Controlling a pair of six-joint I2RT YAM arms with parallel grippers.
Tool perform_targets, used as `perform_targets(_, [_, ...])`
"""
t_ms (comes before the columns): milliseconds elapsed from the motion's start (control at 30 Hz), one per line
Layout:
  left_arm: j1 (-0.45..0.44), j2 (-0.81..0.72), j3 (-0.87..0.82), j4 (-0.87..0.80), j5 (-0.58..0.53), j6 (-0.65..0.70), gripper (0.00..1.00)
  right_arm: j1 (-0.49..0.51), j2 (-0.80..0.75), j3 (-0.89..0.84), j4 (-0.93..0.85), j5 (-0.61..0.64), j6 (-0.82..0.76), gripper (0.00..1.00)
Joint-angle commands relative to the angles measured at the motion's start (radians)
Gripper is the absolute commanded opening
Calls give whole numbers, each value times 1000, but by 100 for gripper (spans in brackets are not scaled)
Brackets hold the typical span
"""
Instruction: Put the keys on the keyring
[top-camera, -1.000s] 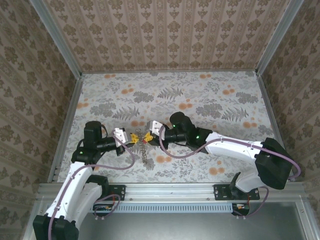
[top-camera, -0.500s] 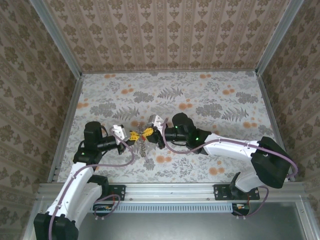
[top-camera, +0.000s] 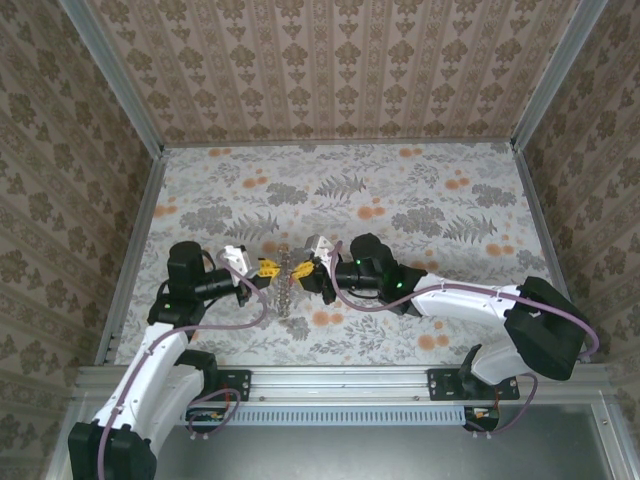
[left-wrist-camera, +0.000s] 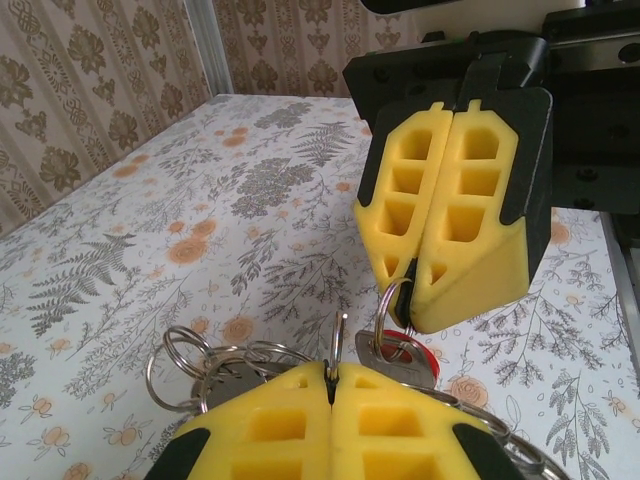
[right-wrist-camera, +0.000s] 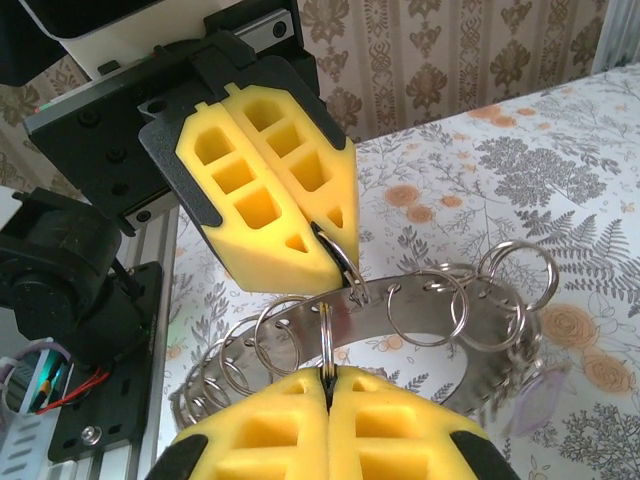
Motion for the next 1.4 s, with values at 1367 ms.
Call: perform_targets(1367, [-52, -4, -41, 331, 14, -213, 0, -92, 52, -49, 253, -53, 344, 9])
